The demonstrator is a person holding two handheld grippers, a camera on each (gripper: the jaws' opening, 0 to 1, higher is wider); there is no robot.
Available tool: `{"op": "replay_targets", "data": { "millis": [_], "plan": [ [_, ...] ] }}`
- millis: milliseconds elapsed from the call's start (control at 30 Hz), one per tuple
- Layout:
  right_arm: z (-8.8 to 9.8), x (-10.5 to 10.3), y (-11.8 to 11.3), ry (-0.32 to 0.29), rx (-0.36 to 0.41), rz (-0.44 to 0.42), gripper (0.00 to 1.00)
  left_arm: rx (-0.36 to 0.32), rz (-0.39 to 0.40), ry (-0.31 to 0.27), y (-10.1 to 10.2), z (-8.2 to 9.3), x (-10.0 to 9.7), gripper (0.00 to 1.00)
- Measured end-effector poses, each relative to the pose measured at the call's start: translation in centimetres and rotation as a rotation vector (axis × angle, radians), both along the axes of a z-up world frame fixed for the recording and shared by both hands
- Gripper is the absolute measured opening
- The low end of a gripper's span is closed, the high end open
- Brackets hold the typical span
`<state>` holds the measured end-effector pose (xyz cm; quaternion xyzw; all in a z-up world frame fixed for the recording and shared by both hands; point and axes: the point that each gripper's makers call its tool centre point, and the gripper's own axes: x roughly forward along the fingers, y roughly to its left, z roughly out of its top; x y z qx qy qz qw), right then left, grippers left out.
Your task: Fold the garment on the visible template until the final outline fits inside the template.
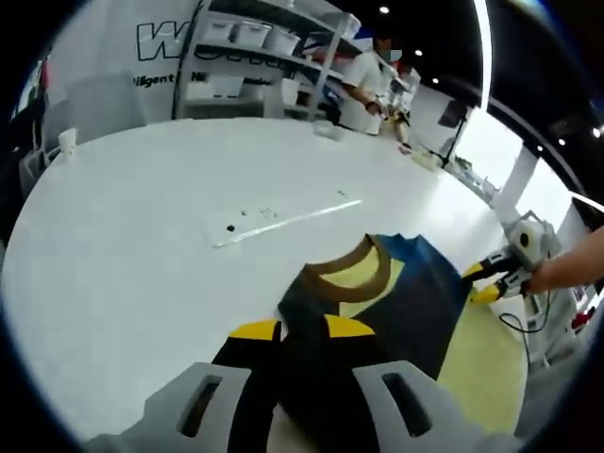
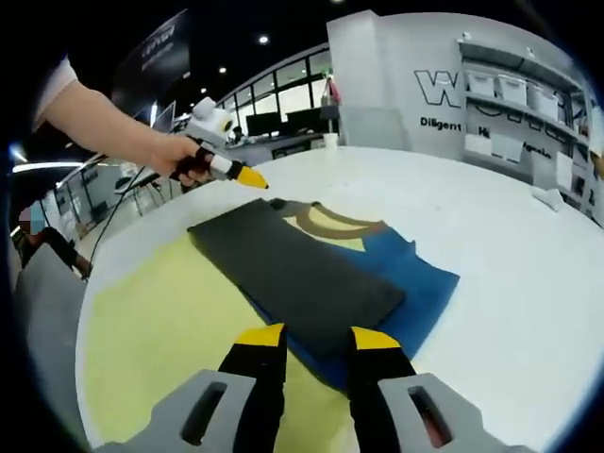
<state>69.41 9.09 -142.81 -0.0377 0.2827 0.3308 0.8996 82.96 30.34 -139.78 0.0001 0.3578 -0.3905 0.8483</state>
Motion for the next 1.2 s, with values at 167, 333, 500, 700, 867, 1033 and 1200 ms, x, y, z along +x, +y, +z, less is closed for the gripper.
{"op": "replay_targets", "data": {
  "millis": [167,333,500,700,867,1033,1200],
  "plan": [
    [-0.3,0.9,0.4,-0.005,0.002,-0.007,0.18,0.012,-0.02,0.019,0.0,-0.7,0.1,0.17],
    [-0.6,1.1,1.1,-0.013,-0.017,0.02,0.15,0.025,-0.043,0.04,0.0,-1.5,0.2,0.16],
    [-1.1,1.1,1.1,-0.013,-0.022,0.026,0.14,0.019,-0.07,0.064,-0.3,-1.7,0.0,0.15],
    [-1.0,1.2,1.0,-0.016,-0.019,0.02,0.11,0.035,-0.094,0.107,0.1,-2.4,-0.4,0.11],
    [-1.1,1.4,0.8,-0.02,-0.021,0.016,0.09,0.037,-0.083,0.121,0.2,-2.8,0.0,0.06],
    [-1.2,1.5,0.7,-0.023,-0.023,0.01,0.07,0.048,-0.108,0.134,-0.2,-3.3,-0.2,0.07],
    [-1.2,1.6,0.5,-0.027,-0.034,0.011,0.04,0.085,-0.139,0.124,0.1,-3.7,-0.2,0.0]
  ]
}}
